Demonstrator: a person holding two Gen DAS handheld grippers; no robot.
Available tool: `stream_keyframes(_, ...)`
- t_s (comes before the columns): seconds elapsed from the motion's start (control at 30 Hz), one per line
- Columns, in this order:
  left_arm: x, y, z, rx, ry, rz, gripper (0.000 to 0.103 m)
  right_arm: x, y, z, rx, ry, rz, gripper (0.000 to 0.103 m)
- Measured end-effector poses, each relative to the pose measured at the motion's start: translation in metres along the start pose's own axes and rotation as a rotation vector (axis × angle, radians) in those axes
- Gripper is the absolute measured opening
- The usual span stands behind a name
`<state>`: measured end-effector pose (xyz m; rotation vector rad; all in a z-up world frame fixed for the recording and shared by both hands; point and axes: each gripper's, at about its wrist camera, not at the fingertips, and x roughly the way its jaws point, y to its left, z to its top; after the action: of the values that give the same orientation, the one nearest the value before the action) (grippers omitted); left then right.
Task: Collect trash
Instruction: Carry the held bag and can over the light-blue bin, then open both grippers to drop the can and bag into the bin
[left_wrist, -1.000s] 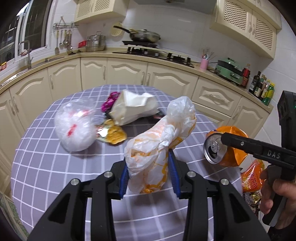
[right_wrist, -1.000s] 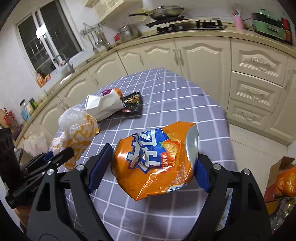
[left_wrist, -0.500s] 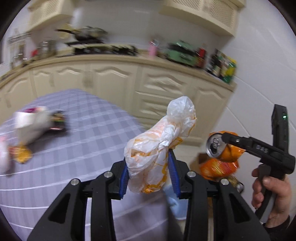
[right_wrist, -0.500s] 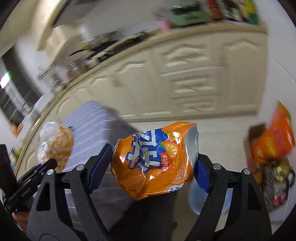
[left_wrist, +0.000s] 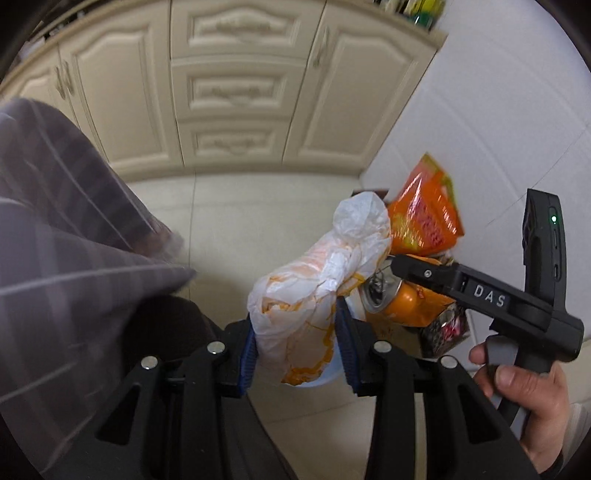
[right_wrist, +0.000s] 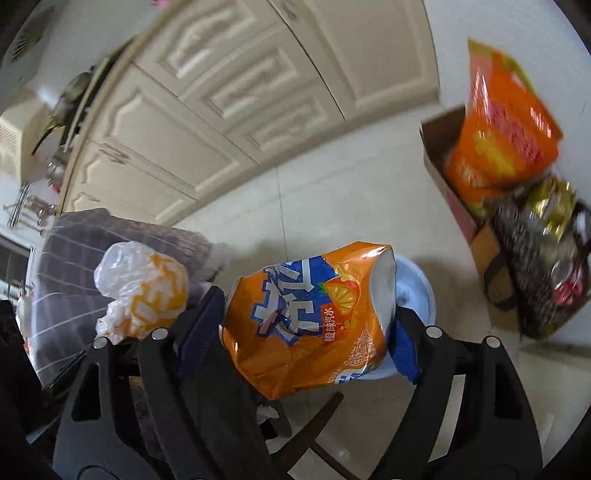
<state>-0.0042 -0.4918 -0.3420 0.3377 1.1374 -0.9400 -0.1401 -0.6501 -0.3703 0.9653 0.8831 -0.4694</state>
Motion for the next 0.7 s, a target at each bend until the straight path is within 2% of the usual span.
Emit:
stream_keyframes(0.13,0.032,0.002,0.001,-0.028,0.059,0.001,0.037,0.038,-0.024,-0.001,0.069,0.049,-0.008,0.083)
stream_keyframes(0.17,0.039,0.002,0.001,-0.031,0.073,0.003,0.037,0.045,-0.03,-0.002,0.085,0.055,-0.01,0.086)
stream_keyframes(0.2,0.044,0.003,0.007,-0.033,0.083,0.004,0.037,0.048,-0.034,-0.003,0.095,0.058,-0.016,0.095)
stream_keyframes(0.23,0.049,0.004,0.006,-0.034,0.093,0.005,0.037,0.05,-0.037,-0.005,0.104,0.058,-0.022,0.097)
stream_keyframes(0.4,0.075,0.003,0.002,-0.04,0.141,0.012,0.038,0.054,-0.048,-0.009,0.125,0.057,-0.029,0.097)
stream_keyframes(0.6,0.101,-0.006,-0.004,-0.018,0.195,-0.017,0.043,0.031,-0.055,-0.006,0.145,0.004,-0.072,0.097)
stream_keyframes(0.63,0.106,-0.008,-0.003,-0.015,0.2,-0.024,0.047,0.026,-0.055,-0.006,0.142,-0.005,-0.078,0.097)
stream_keyframes(0.67,0.109,-0.009,-0.003,-0.012,0.203,-0.027,0.059,0.021,-0.054,-0.006,0.136,-0.014,-0.084,0.097)
stream_keyframes(0.7,0.113,-0.011,-0.003,-0.009,0.206,-0.032,0.065,0.02,-0.053,-0.006,0.132,-0.018,-0.085,0.097)
